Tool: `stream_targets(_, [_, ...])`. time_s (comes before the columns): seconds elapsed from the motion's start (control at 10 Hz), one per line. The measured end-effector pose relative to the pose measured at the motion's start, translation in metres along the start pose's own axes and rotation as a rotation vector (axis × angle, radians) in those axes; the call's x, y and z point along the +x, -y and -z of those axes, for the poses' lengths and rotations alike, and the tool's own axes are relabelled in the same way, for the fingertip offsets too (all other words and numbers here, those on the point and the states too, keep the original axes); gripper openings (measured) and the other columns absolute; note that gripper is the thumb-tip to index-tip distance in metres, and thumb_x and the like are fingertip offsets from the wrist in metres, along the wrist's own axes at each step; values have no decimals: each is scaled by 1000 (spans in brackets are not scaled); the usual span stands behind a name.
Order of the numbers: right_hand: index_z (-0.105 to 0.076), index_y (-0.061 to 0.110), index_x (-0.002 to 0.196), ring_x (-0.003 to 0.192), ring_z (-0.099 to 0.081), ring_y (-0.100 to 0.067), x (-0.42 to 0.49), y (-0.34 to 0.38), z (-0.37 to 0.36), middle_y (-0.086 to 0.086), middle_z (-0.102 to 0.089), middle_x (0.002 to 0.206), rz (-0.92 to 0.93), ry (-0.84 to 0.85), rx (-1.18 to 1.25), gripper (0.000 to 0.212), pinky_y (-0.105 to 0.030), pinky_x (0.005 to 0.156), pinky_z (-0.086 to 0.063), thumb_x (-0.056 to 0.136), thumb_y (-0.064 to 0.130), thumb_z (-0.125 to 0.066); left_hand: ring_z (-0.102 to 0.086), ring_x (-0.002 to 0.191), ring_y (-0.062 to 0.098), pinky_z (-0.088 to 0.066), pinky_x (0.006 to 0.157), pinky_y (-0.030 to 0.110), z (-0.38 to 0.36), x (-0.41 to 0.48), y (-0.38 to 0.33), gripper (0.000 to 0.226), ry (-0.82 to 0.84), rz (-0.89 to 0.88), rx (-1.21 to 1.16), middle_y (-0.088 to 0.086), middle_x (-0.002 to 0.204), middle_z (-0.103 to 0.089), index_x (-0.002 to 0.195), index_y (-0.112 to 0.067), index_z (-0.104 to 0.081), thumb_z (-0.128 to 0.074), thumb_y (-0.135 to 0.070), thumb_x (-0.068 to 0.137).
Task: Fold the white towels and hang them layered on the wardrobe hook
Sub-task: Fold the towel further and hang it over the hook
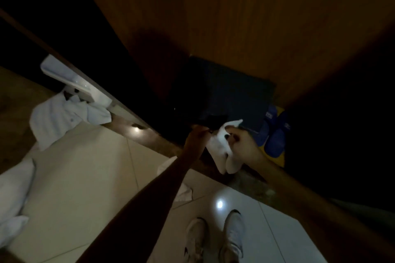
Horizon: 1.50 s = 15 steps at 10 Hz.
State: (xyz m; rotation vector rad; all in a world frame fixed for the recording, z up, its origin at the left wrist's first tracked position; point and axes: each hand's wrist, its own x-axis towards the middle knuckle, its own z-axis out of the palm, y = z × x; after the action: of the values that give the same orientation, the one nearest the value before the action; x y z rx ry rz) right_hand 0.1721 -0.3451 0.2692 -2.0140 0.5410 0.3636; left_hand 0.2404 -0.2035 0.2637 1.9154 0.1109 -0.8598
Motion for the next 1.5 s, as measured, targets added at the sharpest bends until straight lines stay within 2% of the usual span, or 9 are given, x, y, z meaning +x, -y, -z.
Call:
stream_targets(0.1, [-64,-4,120,102,-62,-27,-48,81,59,-25,-65,116,73,86,-34,29,-30,92,-44,97,-6,-46,-52,127,30,-43,107,40,30,-48,-69,29,146,-92,-16,17,138,-54,129,-6,-57,-48,-11,102])
stream_targets(0.2, [-66,-4,115,65,-58,4,-102,149,118,-6,-70,79,134,163,-80,29,-14,65,-47,97,-7,-44,-58,113,10,-53,82,20,60,-120,-163,32,320,-171,50,8,142,-50,134,-18,-54,-48,-19,102])
stream_targets(0.3, [-72,12,110,51,-54,8,-154,204,168,19,-64,58,163,132,-159,35,-9,48,-38,94,-3,-46,-49,115,7,-48,80,18,72,-166,-217,45,421,-307,256,3,149,-40,145,-23,-40,-51,-20,101])
stream_targets(0.4, [-74,18,108,59,-57,9,-202,252,204,26,-66,66,197,68,-221,36,-9,56,-41,94,-2,-47,-53,117,16,-46,87,15,80,-216,-266,28,470,-411,331,9,142,-47,126,-8,-57,-54,-11,98])
stream_targets(0.6, [-68,20,90,60,-49,4,-303,303,239,9,-61,75,224,-131,-132,10,-17,58,-39,94,14,-62,-54,77,20,-39,68,25,87,-318,-321,7,369,-598,254,12,82,-60,86,-6,-62,-63,-10,92])
stream_targets(0.7, [-70,17,88,65,-52,-1,-354,299,255,6,-63,76,244,-235,-119,11,-21,61,-40,89,27,-71,-44,69,18,-32,62,26,87,-363,-337,19,333,-722,231,9,71,-50,75,-14,-57,-63,-7,92])
stream_targets(1.0, [-69,8,87,81,-60,-18,-476,235,290,-7,-65,86,200,-592,-124,6,-28,70,-43,90,8,-64,-39,66,7,-31,59,13,45,-474,-344,25,193,-987,-13,-2,69,-44,71,-7,-49,-55,0,94])
stream_targets(1.2, [-75,13,88,75,-69,-12,-567,209,286,-8,-75,83,444,-751,598,13,-17,63,-52,93,13,-64,-37,56,6,-29,54,17,5,-534,-344,47,225,-1045,-75,0,62,-41,62,-4,-45,-45,-27,102])
stream_targets(1.5, [-76,3,99,121,-59,-9,-642,188,283,6,-63,130,444,-586,595,19,-32,98,-49,88,15,-67,-39,57,10,-34,63,16,-67,-607,-311,70,648,-1040,-89,11,64,-42,49,-17,-35,-45,-78,83])
